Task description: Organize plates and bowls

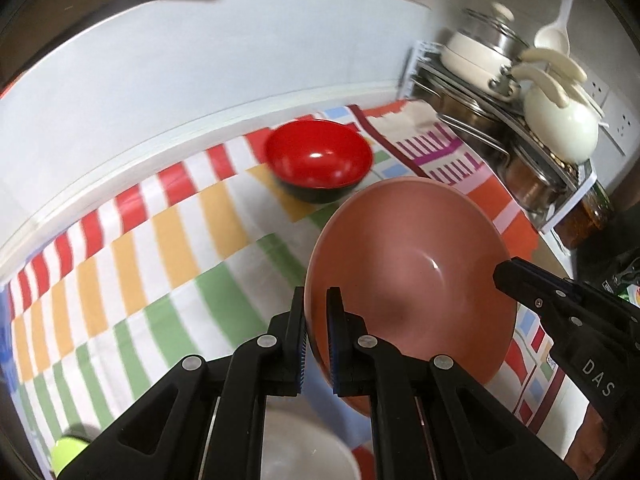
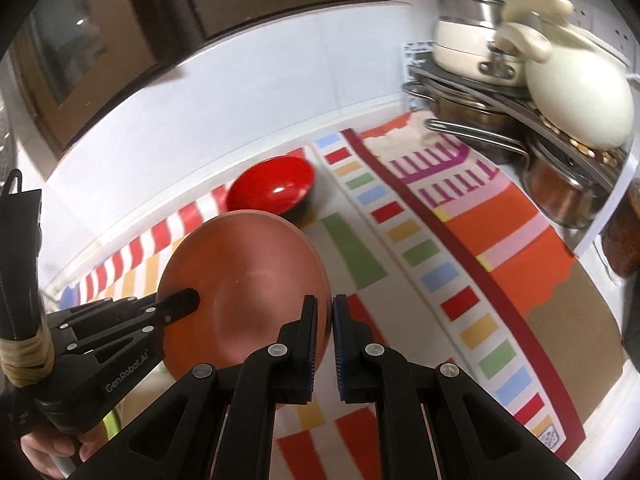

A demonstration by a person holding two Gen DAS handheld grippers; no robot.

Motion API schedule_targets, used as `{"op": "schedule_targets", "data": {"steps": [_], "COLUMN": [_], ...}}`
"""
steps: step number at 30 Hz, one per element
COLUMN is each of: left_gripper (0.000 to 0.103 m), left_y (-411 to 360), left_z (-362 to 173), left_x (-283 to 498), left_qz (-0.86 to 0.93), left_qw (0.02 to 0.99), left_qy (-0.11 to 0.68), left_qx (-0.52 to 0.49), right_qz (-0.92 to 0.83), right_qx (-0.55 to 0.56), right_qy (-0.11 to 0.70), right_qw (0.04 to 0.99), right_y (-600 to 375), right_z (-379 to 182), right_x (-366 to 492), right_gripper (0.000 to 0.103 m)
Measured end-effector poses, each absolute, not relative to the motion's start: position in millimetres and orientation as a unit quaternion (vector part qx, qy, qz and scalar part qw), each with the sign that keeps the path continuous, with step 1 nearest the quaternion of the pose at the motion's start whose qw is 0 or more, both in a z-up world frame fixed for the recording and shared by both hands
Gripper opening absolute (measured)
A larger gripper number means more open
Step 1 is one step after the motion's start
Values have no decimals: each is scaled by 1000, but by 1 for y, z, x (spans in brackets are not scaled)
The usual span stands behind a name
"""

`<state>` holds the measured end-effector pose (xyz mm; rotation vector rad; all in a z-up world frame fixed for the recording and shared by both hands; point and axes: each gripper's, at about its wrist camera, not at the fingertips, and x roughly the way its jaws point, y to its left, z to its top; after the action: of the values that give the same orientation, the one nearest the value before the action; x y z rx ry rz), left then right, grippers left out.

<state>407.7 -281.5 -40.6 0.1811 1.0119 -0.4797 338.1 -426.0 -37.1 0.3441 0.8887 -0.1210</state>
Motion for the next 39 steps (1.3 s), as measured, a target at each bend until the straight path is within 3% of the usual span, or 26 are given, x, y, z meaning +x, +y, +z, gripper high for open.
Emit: {"op": "schedule_targets", "data": {"steps": [19,39], "left_gripper": [10,10], "left_y": [-182,-150], "left_z": [-43,-84], "left_x": [357,332], "left_qz": [-134,-91], "left_qw": [866,848], "left_qy": [481,522], "left_qx": [26,17], "right_qz": [41,89], "right_qx": [110,84], "right_qy": [445,506], "right_qw": [888,854], "right_y": [-341,-306], "right_z": [-29,-72], "right_x": [323,312], "right_gripper": [9,9]}}
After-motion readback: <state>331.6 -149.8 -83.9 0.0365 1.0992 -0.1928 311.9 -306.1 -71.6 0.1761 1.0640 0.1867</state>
